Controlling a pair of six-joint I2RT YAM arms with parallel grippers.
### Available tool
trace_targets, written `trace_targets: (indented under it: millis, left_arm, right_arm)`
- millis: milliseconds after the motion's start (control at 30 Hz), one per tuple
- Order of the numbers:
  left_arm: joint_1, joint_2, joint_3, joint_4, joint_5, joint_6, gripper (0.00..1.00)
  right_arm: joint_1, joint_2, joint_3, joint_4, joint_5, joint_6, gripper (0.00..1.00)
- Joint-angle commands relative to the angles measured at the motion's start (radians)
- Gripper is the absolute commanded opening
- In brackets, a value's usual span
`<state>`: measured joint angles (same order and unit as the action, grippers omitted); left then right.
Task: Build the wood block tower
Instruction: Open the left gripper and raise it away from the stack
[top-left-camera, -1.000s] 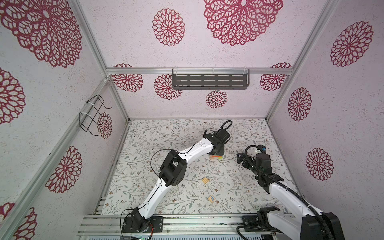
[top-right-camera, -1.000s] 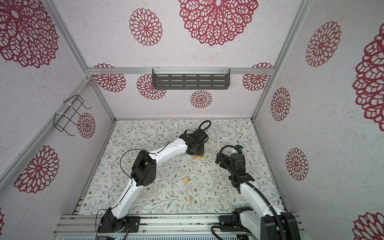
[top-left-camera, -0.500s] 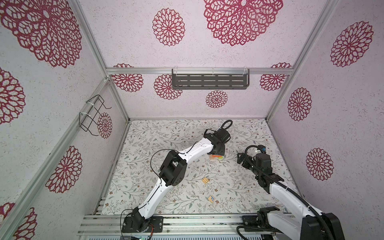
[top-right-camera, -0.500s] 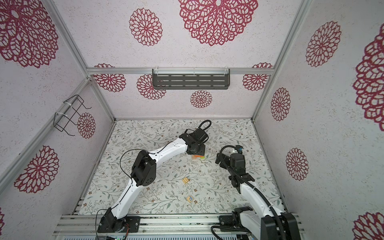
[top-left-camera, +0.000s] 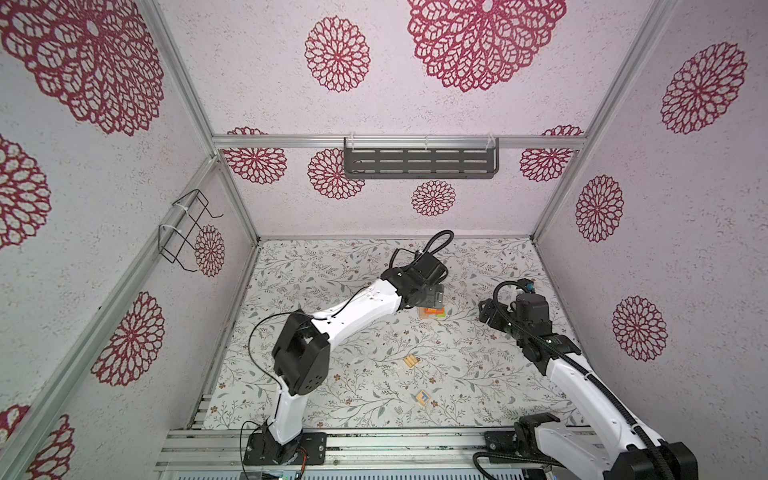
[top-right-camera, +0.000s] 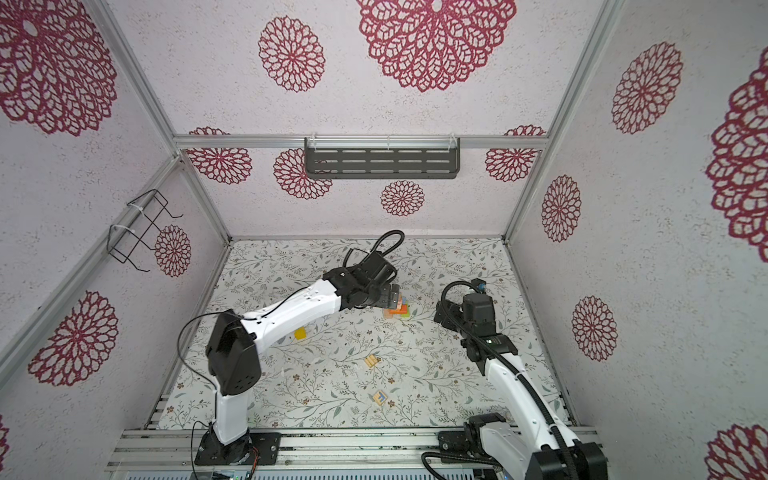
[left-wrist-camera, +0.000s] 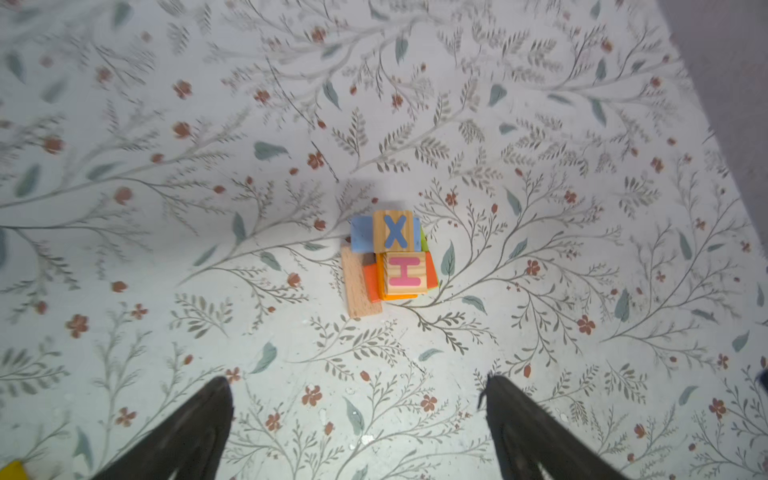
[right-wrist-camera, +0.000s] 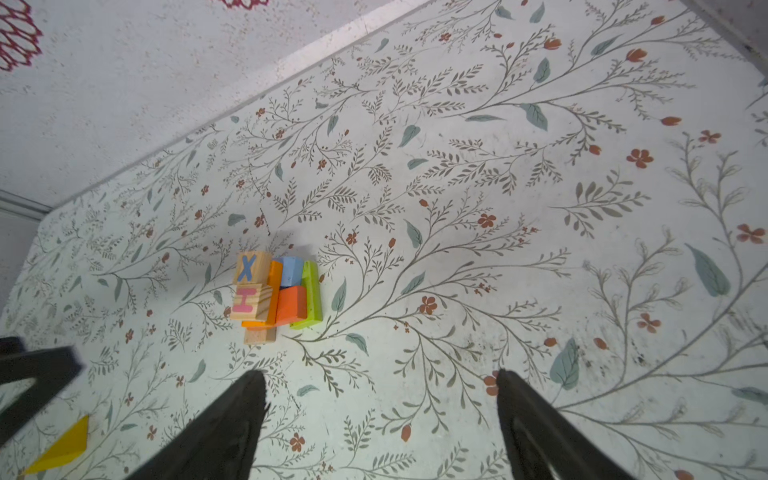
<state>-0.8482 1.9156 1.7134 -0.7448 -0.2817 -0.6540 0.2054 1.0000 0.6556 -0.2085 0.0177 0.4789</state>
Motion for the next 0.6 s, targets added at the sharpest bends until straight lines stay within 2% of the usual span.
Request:
trace_targets:
  millis: [0,200,300,433,567]
  left_arm:
    - [0.019,-0.133,-0.149,0.096,-0.064,-0.01,0.97]
    - [0.068,-0.354,-0.454,0.219,-0.062,-0.036,0.97]
    - [0.11,-0.437,-0.59,0.246,-0.051,-0.064,0.97]
    - [0.168,-0.547,-0.765,0.315,-0.016,-0.093,0.98]
    - [0.201,-0.617,-0.858,0.331,-0.017,-0.086,0.97]
  right_arm:
    - [0.048,0.045,0.072,-0.136,-0.016,-0.06,0.89]
    - [0.25,0.157,0.182,-0.253,0.086,-0.064,0.82]
    - [0.325,0.232,0.24,-0.297,0.083,-0.059,0.77]
    - [0.422,0.326,0.308,-0.344,0.108,-0.065,0.75]
    - [0.504,0.409,0.34,-0.336,0.068,-0.105,0.75]
